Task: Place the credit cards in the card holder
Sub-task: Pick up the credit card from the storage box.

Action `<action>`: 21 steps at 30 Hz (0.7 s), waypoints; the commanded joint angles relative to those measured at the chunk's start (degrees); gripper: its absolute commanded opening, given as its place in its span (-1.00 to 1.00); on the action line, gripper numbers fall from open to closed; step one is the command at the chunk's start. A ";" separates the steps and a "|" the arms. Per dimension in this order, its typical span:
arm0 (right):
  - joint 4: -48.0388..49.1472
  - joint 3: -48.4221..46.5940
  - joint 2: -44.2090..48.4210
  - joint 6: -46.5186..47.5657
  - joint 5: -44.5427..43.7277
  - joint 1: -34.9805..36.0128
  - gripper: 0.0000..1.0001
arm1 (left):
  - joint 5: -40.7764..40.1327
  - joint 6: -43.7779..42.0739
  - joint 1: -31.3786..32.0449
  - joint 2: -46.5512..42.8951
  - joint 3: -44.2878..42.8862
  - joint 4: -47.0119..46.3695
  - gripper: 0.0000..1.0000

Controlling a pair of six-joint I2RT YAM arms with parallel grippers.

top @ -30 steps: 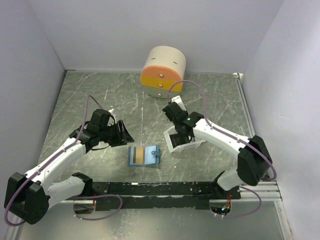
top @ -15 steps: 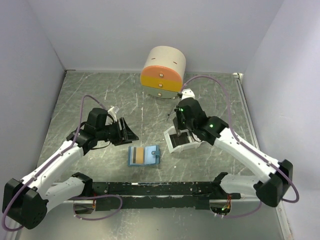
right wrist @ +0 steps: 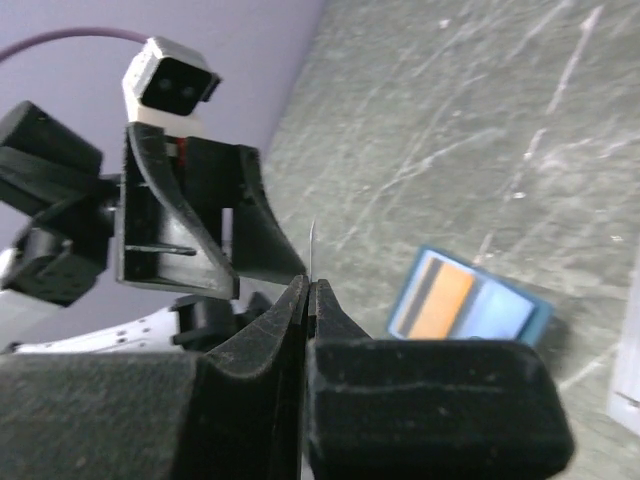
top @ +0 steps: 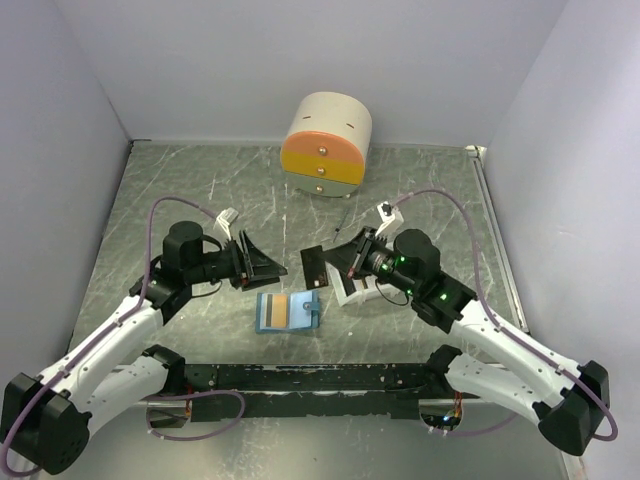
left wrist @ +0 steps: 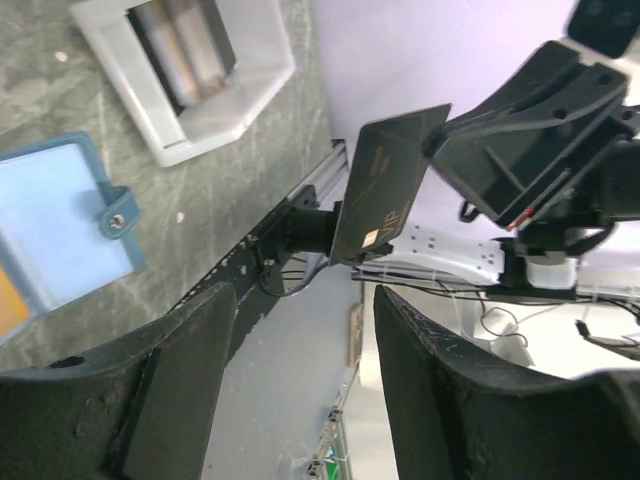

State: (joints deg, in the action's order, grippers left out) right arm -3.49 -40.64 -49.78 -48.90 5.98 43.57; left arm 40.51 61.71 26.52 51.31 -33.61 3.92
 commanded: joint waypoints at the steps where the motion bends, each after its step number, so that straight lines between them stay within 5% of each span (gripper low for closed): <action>1: 13.77 4.32 0.82 -11.08 6.57 -0.16 -1.00 | 4.40 6.04 0.55 -1.67 1.44 -9.98 0.35; 7: 19.43 7.54 -0.41 -15.27 8.16 -0.02 -1.00 | 4.71 8.33 0.63 -1.60 3.64 -14.35 0.13; 21: 21.88 8.50 -3.40 -16.53 8.85 0.89 -1.00 | 5.93 9.89 1.11 0.93 5.68 -19.75 -0.03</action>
State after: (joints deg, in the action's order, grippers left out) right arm 16.43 -32.23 -52.80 -64.95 14.46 43.99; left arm 44.16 71.20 26.87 51.86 -27.92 -11.90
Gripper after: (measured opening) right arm 0.006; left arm 0.527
